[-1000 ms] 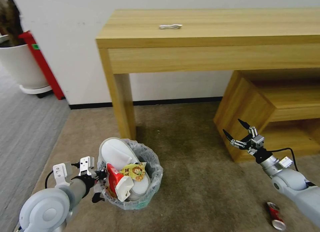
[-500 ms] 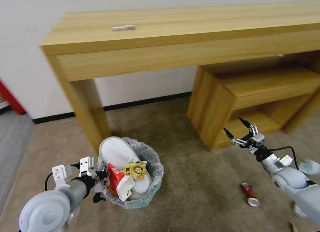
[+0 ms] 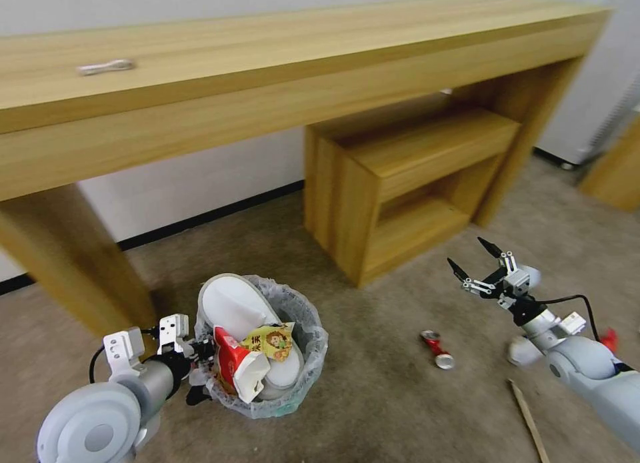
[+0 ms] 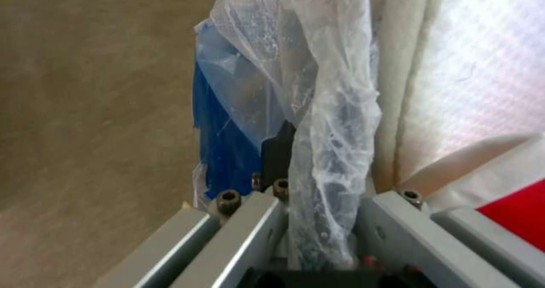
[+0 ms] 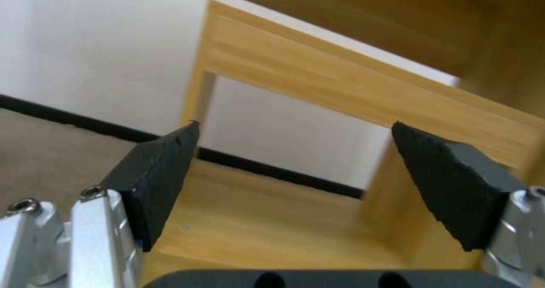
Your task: Pick up the trash bin and place the garbage on the floor into it.
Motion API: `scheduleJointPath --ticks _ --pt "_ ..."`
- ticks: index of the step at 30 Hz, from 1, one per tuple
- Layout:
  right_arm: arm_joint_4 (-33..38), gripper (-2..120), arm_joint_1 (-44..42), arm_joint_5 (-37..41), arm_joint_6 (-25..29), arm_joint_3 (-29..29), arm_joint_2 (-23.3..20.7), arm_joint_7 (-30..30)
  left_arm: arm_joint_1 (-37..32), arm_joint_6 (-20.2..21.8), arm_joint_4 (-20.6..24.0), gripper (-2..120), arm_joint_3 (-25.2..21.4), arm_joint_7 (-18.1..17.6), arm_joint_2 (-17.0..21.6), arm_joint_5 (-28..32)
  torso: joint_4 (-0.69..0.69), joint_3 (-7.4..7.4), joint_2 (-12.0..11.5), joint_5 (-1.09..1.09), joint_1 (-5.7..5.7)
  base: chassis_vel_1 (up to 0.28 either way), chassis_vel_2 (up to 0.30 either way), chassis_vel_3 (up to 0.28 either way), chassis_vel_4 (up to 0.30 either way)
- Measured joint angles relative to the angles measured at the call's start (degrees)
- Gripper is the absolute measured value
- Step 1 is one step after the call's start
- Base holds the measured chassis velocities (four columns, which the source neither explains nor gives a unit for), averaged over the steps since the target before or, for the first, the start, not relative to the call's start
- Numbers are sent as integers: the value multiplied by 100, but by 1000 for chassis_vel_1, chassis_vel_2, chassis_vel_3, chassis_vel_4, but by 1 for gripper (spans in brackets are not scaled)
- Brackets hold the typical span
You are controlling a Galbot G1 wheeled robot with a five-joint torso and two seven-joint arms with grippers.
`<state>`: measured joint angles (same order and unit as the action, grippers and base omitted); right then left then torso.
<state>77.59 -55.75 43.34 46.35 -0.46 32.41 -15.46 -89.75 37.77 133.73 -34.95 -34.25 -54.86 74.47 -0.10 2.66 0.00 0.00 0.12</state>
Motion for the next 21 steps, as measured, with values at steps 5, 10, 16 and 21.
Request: scheduleJointPath --ticks 5,10,16,21 --pt "-25 86 98 -9 0 -70 26 9 20 -23 -7 0 1 -1 22 6 1 0 0 -1 0 -136 -127 -121 -133" --pt "-108 86 168 -27 0 -152 92 10 44 -41 -40 0 -2 1 29 13 1 0 0 0 0 -116 -133 -135 -117" --pt "-161 86 185 -52 0 -185 154 11 63 -51 -84 0 -5 6 44 22 1 0 0 0 0 -135 -121 -136 -127" --pt "-218 86 213 -64 0 -221 203 10 69 -50 -119 0 5 46 39 26 1 0 0 -1 0 -122 -108 -125 -127"
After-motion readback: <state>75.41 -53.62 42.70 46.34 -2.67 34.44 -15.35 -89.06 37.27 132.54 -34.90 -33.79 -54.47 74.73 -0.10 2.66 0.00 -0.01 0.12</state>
